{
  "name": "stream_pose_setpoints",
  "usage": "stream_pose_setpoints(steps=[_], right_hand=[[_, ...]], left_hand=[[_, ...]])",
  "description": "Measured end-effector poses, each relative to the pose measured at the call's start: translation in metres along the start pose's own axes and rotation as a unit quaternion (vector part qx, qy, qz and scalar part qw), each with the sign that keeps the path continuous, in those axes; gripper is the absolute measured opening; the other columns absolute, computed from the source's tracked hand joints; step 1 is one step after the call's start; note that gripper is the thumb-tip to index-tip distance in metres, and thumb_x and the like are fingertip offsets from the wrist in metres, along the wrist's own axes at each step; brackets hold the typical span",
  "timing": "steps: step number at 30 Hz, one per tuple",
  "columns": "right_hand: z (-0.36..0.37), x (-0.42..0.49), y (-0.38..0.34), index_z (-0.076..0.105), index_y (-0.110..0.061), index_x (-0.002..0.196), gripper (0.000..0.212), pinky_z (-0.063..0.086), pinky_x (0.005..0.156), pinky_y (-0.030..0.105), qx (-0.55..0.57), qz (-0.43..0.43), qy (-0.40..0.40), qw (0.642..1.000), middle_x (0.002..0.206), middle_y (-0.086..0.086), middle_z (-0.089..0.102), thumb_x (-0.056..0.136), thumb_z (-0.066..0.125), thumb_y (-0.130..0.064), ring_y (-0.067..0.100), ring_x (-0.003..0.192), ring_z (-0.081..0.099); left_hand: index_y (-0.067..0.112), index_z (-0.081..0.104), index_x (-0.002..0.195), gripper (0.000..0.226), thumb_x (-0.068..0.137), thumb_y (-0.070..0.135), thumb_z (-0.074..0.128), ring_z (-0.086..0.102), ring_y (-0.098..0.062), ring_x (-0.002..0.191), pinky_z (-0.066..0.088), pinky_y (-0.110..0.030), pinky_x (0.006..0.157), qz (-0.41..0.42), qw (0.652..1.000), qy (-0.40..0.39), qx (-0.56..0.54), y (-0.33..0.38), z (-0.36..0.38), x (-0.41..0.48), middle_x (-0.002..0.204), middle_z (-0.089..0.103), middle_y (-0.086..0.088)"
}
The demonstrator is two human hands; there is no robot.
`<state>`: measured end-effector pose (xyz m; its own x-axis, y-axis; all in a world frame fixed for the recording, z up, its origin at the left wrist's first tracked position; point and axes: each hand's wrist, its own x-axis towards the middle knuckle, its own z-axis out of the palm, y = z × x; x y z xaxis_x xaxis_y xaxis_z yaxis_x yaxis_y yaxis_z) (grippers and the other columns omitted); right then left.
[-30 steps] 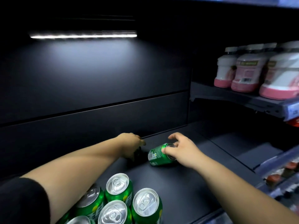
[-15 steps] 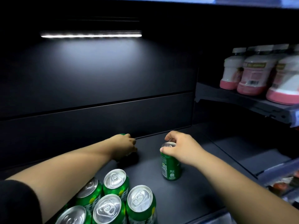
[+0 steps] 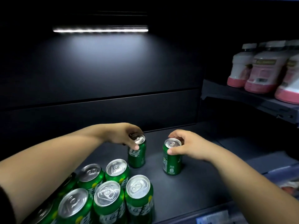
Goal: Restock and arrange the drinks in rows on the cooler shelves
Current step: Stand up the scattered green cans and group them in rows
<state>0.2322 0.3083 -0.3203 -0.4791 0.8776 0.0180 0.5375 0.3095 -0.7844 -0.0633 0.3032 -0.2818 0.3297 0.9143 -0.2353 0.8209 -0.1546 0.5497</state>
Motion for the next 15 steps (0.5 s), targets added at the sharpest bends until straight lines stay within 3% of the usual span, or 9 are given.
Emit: stream_pose_setpoints(steps=[6, 9, 13, 15], right_hand=[[-0.004, 0.001, 0.002, 0.063, -0.028, 0.12, 0.055, 0.051, 0.102, 0.036, 0.055, -0.017, -0.067, 0.996, 0.117, -0.006, 0.07, 0.068, 0.081, -0.024, 0.01, 0.11, 0.066], [-0.004, 0.001, 0.002, 0.063, -0.024, 0.122, 0.056, 0.052, 0.102, 0.036, 0.076, -0.016, -0.059, 0.995, 0.116, -0.005, 0.07, 0.069, 0.081, -0.018, 0.008, 0.107, 0.067], [-0.006, 0.0, 0.0, 0.067, -0.021, 0.113, 0.044, 0.052, 0.097, 0.035, 0.094, -0.025, -0.093, 0.991, 0.113, 0.001, 0.073, 0.075, 0.078, -0.002, 0.011, 0.101, 0.067], [-0.008, -0.003, -0.002, 0.066, -0.021, 0.116, 0.047, 0.052, 0.096, 0.031, 0.103, -0.025, -0.133, 0.985, 0.116, 0.003, 0.072, 0.077, 0.073, 0.004, 0.01, 0.103, 0.066]], left_hand=[[0.022, 0.052, 0.137, 0.075, 0.065, 0.019, 0.074, 0.06, -0.014, 0.118, 0.049, -0.035, 0.102, -0.005, 0.998, -0.067, -0.013, 0.014, 0.008, -0.018, 0.128, 0.063, 0.005], [0.026, 0.057, 0.131, 0.066, 0.068, 0.021, 0.076, 0.064, -0.014, 0.111, 0.052, -0.034, 0.097, -0.004, 0.999, -0.033, 0.003, 0.024, 0.011, -0.026, 0.119, 0.066, 0.009], [0.029, 0.061, 0.123, 0.054, 0.074, 0.044, 0.078, 0.063, -0.011, 0.102, 0.052, -0.038, 0.093, -0.029, 0.995, -0.001, 0.096, 0.034, 0.014, -0.039, 0.112, 0.066, 0.012], [0.027, 0.062, 0.122, 0.051, 0.076, 0.042, 0.078, 0.06, -0.007, 0.1, 0.05, -0.029, 0.09, -0.028, 0.994, -0.003, 0.104, 0.038, 0.018, -0.045, 0.112, 0.063, 0.014]])
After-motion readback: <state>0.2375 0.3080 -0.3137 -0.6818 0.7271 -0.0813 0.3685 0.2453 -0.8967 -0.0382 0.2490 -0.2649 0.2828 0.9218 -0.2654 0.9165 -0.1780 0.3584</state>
